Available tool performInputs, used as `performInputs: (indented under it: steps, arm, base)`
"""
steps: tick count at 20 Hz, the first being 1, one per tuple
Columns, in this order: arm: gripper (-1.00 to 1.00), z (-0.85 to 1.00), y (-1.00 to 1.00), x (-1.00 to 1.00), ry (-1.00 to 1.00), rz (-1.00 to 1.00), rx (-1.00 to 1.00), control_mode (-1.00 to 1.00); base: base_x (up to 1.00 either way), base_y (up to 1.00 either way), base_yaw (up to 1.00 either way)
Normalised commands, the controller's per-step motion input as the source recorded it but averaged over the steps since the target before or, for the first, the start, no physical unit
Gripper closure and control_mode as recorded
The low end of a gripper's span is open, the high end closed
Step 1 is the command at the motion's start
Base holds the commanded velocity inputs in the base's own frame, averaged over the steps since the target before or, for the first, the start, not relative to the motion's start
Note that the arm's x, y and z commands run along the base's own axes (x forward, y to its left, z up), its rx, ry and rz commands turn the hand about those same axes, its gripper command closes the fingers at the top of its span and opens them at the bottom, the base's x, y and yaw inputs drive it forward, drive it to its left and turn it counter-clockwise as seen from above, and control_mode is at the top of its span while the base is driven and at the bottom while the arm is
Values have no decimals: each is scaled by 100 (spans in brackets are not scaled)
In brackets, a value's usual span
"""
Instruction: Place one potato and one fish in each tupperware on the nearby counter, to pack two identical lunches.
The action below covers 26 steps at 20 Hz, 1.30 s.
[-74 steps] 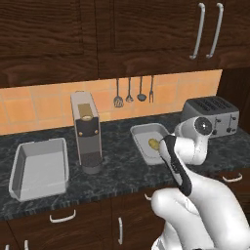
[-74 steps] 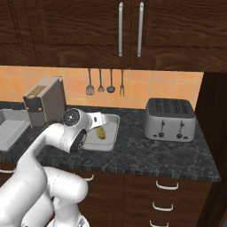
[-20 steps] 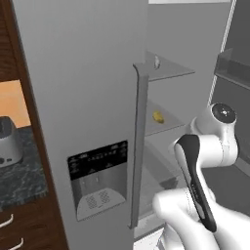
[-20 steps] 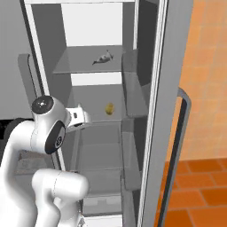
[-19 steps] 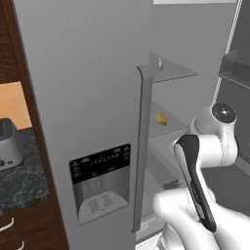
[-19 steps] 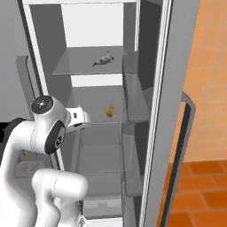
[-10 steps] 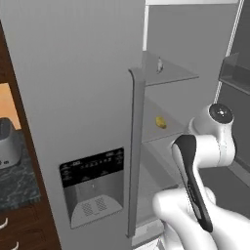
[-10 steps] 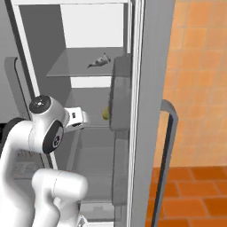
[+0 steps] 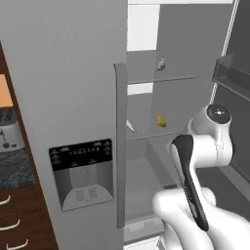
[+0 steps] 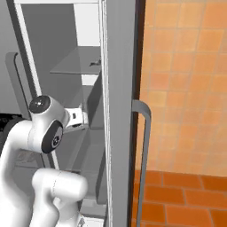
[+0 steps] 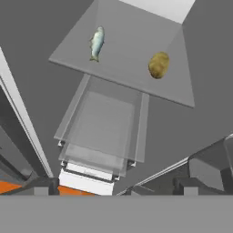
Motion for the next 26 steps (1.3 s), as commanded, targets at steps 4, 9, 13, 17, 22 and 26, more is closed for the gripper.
performInputs:
  steps: [4, 9, 13, 17, 22, 26]
  arm:
    - [-100, -6, 4, 22, 0, 0, 0, -100]
    - [-100, -21, 18, 97, 0, -2, 0, -100]
    - [-100, -29, 33, 92, -1, -6, 4, -100]
    - [-100, -7, 19, 83, 0, -4, 25, -100]
    - [-100, -6, 6, 64, 0, -1, 25, -100]
    - [-100, -27, 28, 59, 13, 0, 4, -100]
  base:
    - [47, 7, 2]
    - [0, 0, 0]
    - [0, 0, 0]
    - [0, 0, 0]
    - [0, 0, 0]
    - [0, 0, 0]
